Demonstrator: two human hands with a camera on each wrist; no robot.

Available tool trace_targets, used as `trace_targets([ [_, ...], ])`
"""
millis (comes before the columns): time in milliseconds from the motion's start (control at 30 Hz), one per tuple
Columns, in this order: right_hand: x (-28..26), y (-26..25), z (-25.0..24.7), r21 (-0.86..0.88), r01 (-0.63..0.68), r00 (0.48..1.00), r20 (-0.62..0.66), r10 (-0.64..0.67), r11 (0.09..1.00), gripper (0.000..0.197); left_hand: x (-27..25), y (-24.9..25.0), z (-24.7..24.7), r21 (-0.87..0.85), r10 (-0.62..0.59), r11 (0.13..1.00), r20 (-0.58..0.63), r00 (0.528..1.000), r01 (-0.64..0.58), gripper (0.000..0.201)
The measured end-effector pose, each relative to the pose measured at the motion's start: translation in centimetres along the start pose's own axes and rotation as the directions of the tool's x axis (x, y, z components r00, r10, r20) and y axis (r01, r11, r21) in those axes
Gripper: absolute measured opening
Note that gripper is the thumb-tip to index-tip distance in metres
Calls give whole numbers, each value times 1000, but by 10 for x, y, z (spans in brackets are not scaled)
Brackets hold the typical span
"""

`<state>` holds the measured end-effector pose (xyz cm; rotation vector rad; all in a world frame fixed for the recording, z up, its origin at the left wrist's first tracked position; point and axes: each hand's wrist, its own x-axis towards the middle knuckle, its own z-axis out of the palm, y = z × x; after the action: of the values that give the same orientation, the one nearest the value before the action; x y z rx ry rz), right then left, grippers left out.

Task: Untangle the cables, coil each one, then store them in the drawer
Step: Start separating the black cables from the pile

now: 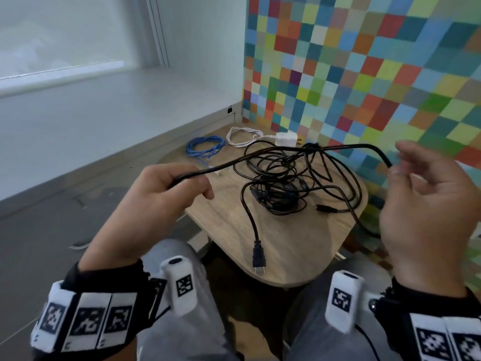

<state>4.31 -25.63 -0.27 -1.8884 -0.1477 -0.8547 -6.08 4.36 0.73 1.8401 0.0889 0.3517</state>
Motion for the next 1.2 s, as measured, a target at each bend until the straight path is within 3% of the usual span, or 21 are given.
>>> trace_targets([
  [100, -9, -16, 0, -35, 185, 983, 0, -185, 982, 29, 0, 9, 8, -210, 18, 978, 60, 998, -5, 22],
  [200, -24, -43, 4, 58, 378, 924, 42, -380, 924, 28, 0, 12, 18, -183, 101, 979, 40, 994, -92, 33],
  [267, -35, -57, 11, 65, 413, 891, 178, -418, 908, 36, -2, 14, 25, -184, 151, 973, 55, 987, -139, 35],
  [400, -49, -61, 25, 19, 294, 856, 439, -272, 956, 49, -6, 20, 32, -315, 218, 932, 96, 971, -178, 31],
  [500, -48, -59, 24, 133, 167, 871, 445, -209, 977, 32, -4, 21, 34, -551, 157, 824, -1, 988, -131, 36],
  [667, -35, -51, 14, 193, 74, 878, 453, -156, 978, 14, -2, 29, 25, -731, -8, 663, -226, 974, -164, 36],
  [767, -27, -45, 8, 311, -118, 893, 449, -36, 943, 10, -1, 31, 11, -733, -39, 648, -305, 952, -208, 31],
  [867, -22, -42, 6, 483, -321, 868, 493, 50, 815, 21, -1, 29, 9, -709, -45, 674, -323, 945, -210, 28],
  [933, -24, -44, 7, 486, -323, 866, 497, 47, 812, 23, -3, 30, 14, -706, -25, 672, -324, 946, -224, 27],
  [1067, -32, -44, 13, 316, -203, 856, 517, 11, 927, 29, -4, 34, 24, -752, 65, 605, -283, 957, -263, 28],
  [1200, -43, -49, 22, 234, -220, 764, 645, 18, 947, 33, -5, 34, 39, -829, 175, 508, -166, 971, -233, 20],
])
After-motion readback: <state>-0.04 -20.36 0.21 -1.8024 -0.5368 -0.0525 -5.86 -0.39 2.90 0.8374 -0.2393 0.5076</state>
